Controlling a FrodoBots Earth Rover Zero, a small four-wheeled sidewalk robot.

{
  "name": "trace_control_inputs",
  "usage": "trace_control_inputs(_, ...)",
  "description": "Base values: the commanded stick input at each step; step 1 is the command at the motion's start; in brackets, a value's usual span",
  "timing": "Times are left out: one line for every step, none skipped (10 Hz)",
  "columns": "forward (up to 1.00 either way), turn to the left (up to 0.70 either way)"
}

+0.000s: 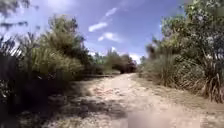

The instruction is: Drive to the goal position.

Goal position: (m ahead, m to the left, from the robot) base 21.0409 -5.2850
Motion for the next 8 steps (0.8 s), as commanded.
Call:
trace_control_inputs(0.7, -0.27)
trace_control_inputs(0.7, 0.0)
trace_control_inputs(0.7, 0.0)
trace_control_inputs(0.7, 0.0)
trace_control_inputs(0.7, 0.0)
trace_control_inputs(0.7, 0.0)
trace_control_inputs(0.7, 0.0)
trace_control_inputs(0.7, -0.03)
